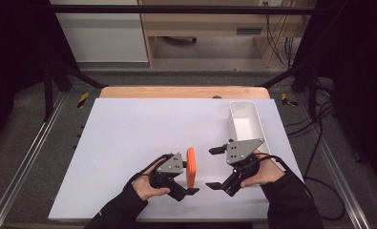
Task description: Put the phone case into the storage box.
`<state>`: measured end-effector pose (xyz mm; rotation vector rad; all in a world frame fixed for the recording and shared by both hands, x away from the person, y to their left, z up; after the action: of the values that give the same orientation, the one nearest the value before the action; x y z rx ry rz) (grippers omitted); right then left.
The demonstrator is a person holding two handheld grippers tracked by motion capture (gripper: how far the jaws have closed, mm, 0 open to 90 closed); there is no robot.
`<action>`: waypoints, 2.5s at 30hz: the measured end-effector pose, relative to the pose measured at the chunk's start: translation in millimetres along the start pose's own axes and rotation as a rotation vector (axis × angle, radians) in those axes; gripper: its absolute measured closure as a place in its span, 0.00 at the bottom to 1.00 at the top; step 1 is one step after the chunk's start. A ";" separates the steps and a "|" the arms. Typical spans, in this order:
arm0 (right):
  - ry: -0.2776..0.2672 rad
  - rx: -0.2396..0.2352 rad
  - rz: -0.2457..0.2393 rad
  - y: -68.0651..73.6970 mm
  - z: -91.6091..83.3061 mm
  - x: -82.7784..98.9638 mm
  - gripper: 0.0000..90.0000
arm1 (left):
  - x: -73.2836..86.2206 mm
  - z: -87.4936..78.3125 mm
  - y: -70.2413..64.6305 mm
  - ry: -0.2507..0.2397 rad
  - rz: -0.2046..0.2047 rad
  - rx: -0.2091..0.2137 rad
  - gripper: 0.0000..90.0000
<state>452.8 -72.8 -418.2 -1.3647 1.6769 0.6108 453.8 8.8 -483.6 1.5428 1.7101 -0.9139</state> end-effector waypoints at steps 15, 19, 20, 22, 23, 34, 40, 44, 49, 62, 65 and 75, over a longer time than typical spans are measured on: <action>-0.037 -0.026 0.029 1.3 -0.6 -8.1 0.04 | -9.1 3.9 -3.3 -0.027 0.011 0.020 0.17; -0.023 -0.028 0.023 1.7 0.6 -6.6 0.05 | -11.8 7.7 -6.9 -0.023 0.019 0.043 0.17; -0.019 -0.030 0.021 2.0 0.9 -6.1 0.05 | -12.3 8.4 -7.2 -0.023 0.023 0.045 0.17; -0.013 -0.032 0.019 2.1 1.1 -5.5 0.05 | -13.5 11.2 -8.5 -0.020 0.028 0.055 0.17; -0.014 -0.037 0.019 2.6 1.0 -5.7 0.05 | -13.5 12.6 -8.8 -0.016 0.030 0.060 0.17; -0.008 -0.060 0.005 7.4 1.5 -4.2 0.05 | -8.0 29.6 -11.7 0.033 0.048 0.086 0.17; 0.002 -0.074 0.002 9.6 4.8 -1.8 0.06 | -7.3 33.9 -14.8 0.043 0.064 0.097 0.17; 0.007 -0.090 -0.003 12.0 7.3 -0.3 0.08 | -8.3 34.9 -16.2 0.042 0.071 0.102 0.17; 0.007 -0.105 -0.001 13.7 8.9 0.3 0.11 | -10.2 35.2 -16.4 0.031 0.075 0.099 0.17; 0.004 -0.124 0.013 15.1 8.0 -1.0 0.17 | -10.0 34.0 -15.9 0.028 0.080 0.095 0.17; 0.004 -0.123 0.012 15.0 8.0 -1.1 0.17 | -10.0 33.9 -15.3 0.025 0.080 0.093 0.17; 0.010 -0.119 0.011 14.4 8.3 -0.7 0.18 | -9.1 34.7 -14.7 0.024 0.078 0.094 0.17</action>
<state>441.8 -61.7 -423.9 -1.4451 1.6799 0.7214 440.5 -26.1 -493.8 1.6766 1.6319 -0.9505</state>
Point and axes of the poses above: each handheld gripper's, and its own axes: z roughly forward along the jaws, x roughly out of its underside, y roughly to its left, the point moved 10 cm from there along z, roughly forward along the jaws, and after that the axes turned 8 degrees about x, right-handed, at the moved point
